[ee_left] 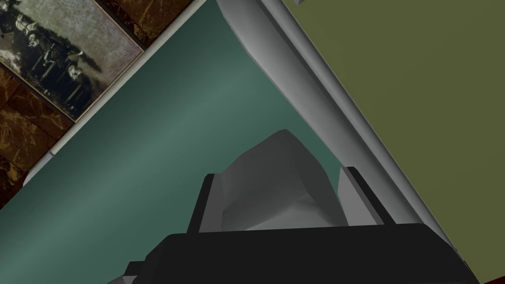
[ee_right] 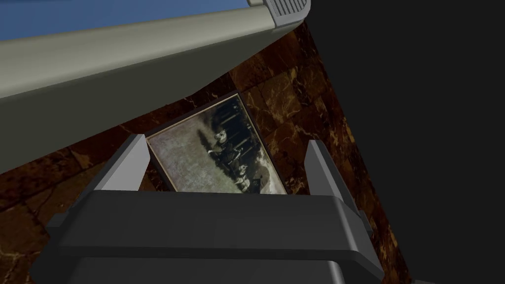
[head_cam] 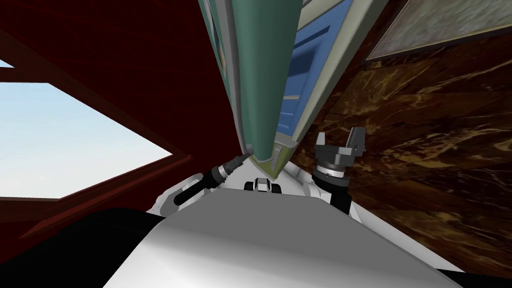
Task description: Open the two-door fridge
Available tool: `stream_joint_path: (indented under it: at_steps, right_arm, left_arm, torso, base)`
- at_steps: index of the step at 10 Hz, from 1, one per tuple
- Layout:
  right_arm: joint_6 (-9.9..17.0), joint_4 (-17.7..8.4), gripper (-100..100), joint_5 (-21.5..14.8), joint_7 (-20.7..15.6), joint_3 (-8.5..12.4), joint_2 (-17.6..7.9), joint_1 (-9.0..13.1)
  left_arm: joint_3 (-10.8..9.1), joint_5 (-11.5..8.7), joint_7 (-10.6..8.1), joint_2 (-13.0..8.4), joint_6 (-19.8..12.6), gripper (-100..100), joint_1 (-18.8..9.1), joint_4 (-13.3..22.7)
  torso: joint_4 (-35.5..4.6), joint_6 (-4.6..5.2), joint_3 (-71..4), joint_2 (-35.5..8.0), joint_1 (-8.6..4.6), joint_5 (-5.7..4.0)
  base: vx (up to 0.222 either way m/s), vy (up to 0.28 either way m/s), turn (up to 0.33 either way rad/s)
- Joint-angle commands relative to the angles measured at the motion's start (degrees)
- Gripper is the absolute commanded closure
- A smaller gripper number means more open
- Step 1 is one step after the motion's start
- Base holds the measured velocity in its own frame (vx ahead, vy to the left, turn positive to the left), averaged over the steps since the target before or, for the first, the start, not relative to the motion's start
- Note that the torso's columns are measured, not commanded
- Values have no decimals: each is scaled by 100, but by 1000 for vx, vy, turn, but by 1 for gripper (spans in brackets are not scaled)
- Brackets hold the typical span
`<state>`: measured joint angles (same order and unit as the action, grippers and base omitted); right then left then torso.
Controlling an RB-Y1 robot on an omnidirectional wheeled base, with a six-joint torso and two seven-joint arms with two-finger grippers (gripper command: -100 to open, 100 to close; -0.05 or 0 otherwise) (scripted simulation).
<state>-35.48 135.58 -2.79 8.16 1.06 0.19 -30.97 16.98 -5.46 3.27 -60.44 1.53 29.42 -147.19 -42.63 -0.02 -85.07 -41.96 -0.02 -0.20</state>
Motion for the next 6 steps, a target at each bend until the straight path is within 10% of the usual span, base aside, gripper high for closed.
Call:
stream_joint_path:
  at_steps: [1, 6]
  right_arm:
    - [0, 0, 0, 0, 0, -1, 0, 2]
    - [0, -1, 0, 0, 0, 0, 0, 1]
  left_arm:
    - [-144, -31, -5, -89, 350, 100, 48, -46]
    - [159, -113, 35, -479, 660, 100, 42, -155]
  torso:
    - [-3, 8, -5, 2, -3, 1]
    - [2, 9, 13, -21, 9, 13]
  base:
    - [-1, 23, -31]
    - [34, 70, 127]
